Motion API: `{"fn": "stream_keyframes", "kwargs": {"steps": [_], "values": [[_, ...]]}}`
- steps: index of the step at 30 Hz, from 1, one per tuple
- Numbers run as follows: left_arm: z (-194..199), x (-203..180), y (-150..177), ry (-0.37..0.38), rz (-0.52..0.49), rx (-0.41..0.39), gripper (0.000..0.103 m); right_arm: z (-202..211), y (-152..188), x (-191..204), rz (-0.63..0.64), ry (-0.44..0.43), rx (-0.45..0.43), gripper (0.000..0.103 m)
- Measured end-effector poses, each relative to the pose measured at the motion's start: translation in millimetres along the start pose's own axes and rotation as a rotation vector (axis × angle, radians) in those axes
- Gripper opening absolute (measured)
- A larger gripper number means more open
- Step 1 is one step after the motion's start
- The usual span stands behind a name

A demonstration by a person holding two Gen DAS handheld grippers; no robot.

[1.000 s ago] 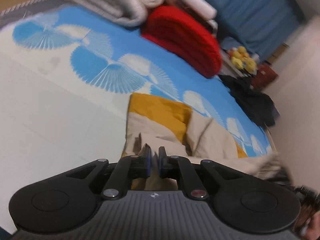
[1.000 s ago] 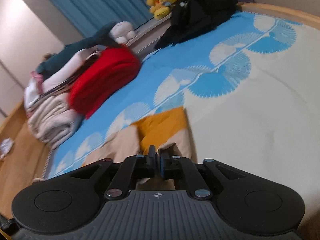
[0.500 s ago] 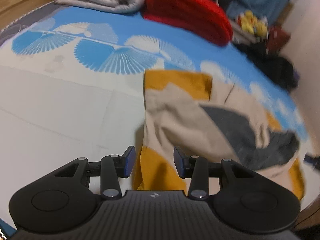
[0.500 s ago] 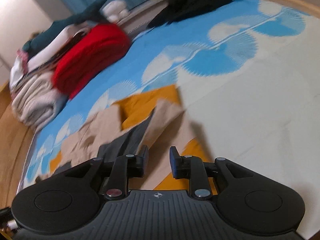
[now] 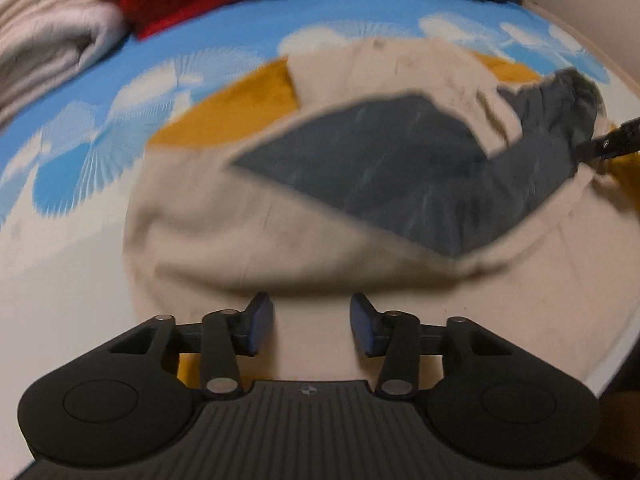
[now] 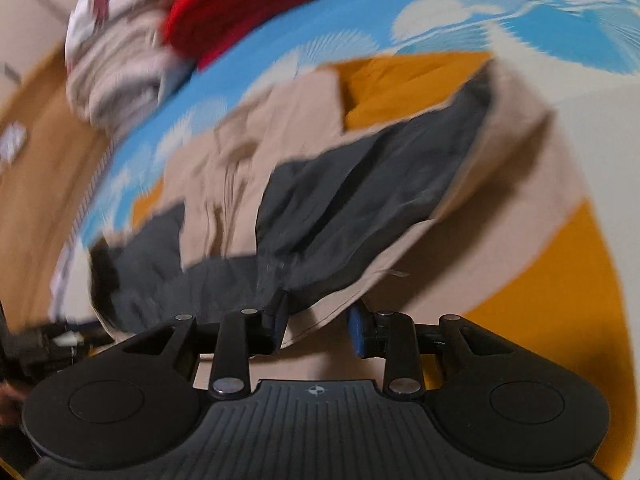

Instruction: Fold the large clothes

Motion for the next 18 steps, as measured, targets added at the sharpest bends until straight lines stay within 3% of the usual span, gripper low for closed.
{"fn": "stream_keyframes", "kwargs": {"steps": [3, 7, 10, 13, 15, 18], "values": [[0, 21, -25, -0.028, 0.117, -0.091, 0.049, -5, -21, 10, -0.003, -0.03, -0.067, 0.034], [18, 72, -48, -0.154, 0.335, -0.25, 0.05, 38, -71, 7, -0.167, -0.146, -0.38, 0.034], [13, 102, -40, -0.171, 0.455, -0.223, 0.05, 67, -91, -18, -0.253, -0.08, -0.556, 0.035], [10, 116, -32, -0.184, 0.452, -0.198, 0.051, 76, -98, -43, -0.226, 0.065, -0.576, 0.037], [7, 124, -28, -0.163, 0.452, -0.182, 0.06, 78, -99, -55, -0.192, 0.12, -0.555, 0.037], [4, 133, -19, -0.138, 0.454, -0.153, 0.068, 80, -94, -72, -0.133, 0.192, -0.52, 0.049]]}}
Point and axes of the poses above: each gripper's, at about its wrist camera, not at the fingertips, and z roughly against the way its jaws point, x to its left, y to its underside, the point moved 9 cm from there along -z, roughly the way its jaws point, and after that the axes turned 3 degrees about -z, right-handed, at the moved point
